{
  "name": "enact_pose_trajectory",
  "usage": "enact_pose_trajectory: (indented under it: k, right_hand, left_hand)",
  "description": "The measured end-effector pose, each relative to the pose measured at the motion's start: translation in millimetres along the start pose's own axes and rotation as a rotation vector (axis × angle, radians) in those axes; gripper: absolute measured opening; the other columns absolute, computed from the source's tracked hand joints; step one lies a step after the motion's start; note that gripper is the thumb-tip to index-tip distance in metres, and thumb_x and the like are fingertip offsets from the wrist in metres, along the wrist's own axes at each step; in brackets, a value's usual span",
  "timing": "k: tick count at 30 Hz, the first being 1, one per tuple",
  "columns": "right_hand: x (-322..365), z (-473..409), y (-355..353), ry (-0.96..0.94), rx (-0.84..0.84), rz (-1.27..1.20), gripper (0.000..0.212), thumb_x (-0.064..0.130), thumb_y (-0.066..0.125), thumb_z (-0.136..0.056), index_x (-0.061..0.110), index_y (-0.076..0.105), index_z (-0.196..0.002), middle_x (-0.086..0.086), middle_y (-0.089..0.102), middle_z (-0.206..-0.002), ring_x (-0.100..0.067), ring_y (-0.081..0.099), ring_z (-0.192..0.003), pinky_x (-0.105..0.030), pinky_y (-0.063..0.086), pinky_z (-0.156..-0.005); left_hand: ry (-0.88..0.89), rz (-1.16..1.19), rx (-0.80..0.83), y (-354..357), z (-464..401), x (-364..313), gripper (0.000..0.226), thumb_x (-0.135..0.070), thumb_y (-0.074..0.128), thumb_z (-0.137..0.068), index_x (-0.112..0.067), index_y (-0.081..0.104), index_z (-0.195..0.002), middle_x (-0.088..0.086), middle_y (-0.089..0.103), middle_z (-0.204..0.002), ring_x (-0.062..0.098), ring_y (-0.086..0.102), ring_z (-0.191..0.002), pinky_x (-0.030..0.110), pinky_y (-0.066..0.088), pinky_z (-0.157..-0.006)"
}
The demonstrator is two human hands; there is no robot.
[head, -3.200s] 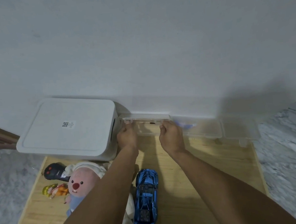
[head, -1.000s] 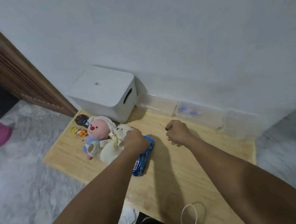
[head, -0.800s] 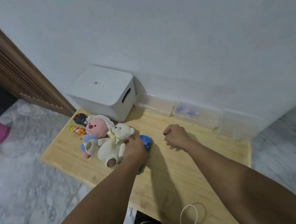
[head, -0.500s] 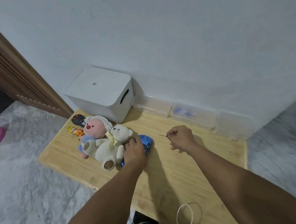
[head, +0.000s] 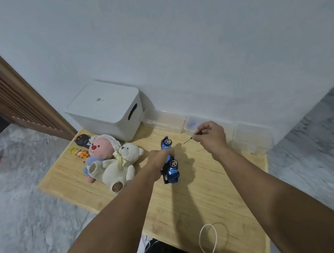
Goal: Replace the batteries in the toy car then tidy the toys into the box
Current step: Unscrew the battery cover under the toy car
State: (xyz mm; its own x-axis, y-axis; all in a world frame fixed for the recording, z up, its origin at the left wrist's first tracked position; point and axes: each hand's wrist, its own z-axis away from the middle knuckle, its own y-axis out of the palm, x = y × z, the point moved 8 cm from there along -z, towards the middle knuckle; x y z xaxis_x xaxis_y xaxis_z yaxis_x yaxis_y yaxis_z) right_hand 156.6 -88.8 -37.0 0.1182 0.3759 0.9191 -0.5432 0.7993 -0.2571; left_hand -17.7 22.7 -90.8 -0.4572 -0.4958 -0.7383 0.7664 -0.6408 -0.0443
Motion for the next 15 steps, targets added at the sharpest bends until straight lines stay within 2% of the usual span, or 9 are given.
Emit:
enact_pose_trajectory:
  k: [3, 5, 7, 9, 12, 13, 15]
  right_hand:
    - [5, 0, -6, 0.008, -0.001, -0.076, 0.031, 0.005, 0.082, -0.07, 0.019, 0.056, -0.082, -0.007, 0.071, -0.087, -0.02, 0.068, -0.081, -0.039, 0.057, -0.074]
    - [10, 2, -10, 0.009, 0.001, -0.144, 0.03, 0.004, 0.081, -0.071, 0.016, 0.056, -0.082, -0.009, 0.07, -0.086, -0.02, 0.068, -0.078, -0.037, 0.059, -0.072]
    - [16, 5, -13, 0.001, 0.01, -0.208, 0.027, -0.001, 0.076, -0.073, 0.013, 0.055, -0.082, -0.016, 0.07, -0.088, -0.023, 0.068, -0.074, -0.036, 0.06, -0.07]
    - [24, 8, -14, -0.016, 0.019, -0.256, 0.023, -0.003, 0.072, -0.076, 0.01, 0.055, -0.083, -0.019, 0.069, -0.085, -0.025, 0.069, -0.07, -0.036, 0.061, -0.069]
    - [34, 10, -16, -0.045, 0.012, -0.259, 0.019, -0.002, 0.07, -0.079, 0.01, 0.056, -0.085, -0.02, 0.069, -0.084, -0.025, 0.071, -0.069, -0.037, 0.061, -0.068]
    - [37, 10, -16, -0.058, 0.009, -0.247, 0.019, -0.002, 0.069, -0.079, 0.011, 0.057, -0.086, -0.021, 0.07, -0.085, -0.025, 0.072, -0.07, -0.036, 0.062, -0.067]
    - [43, 10, -17, -0.096, 0.005, -0.211, 0.019, -0.002, 0.069, -0.079, 0.012, 0.057, -0.086, -0.021, 0.07, -0.085, -0.025, 0.073, -0.072, -0.035, 0.062, -0.065]
  left_hand:
    - [-0.058, 0.274, 0.149, 12, 8, -5, 0.043, -0.02, 0.055, -0.072, -0.001, 0.06, -0.11, 0.017, 0.062, -0.099, 0.033, 0.059, -0.085, 0.039, 0.05, -0.08]
    - [-0.039, 0.416, 0.239, 18, 10, -11, 0.043, -0.02, 0.052, -0.071, -0.003, 0.061, -0.11, 0.016, 0.062, -0.103, 0.032, 0.057, -0.087, 0.041, 0.046, -0.087]
    - [-0.025, 0.498, 0.291, 22, 11, -16, 0.051, -0.02, 0.052, -0.065, -0.005, 0.061, -0.113, 0.015, 0.061, -0.109, 0.033, 0.057, -0.088, 0.043, 0.047, -0.088]
    - [-0.03, 0.513, 0.282, 23, 10, -16, 0.06, -0.02, 0.053, -0.06, -0.002, 0.06, -0.116, 0.019, 0.059, -0.111, 0.037, 0.056, -0.094, 0.048, 0.046, -0.093]
    - [-0.058, 0.498, 0.264, 25, 5, -16, 0.076, -0.019, 0.06, -0.049, -0.001, 0.056, -0.123, 0.019, 0.053, -0.115, 0.039, 0.05, -0.102, 0.054, 0.035, -0.105]
    - [-0.069, 0.479, 0.279, 29, 6, -17, 0.076, -0.02, 0.061, -0.052, 0.001, 0.056, -0.125, 0.019, 0.053, -0.114, 0.04, 0.05, -0.102, 0.054, 0.034, -0.105]
    - [-0.049, 0.439, 0.289, 39, 9, -22, 0.054, -0.021, 0.058, -0.07, 0.001, 0.059, -0.12, 0.021, 0.061, -0.109, 0.041, 0.055, -0.101, 0.057, 0.037, -0.106]
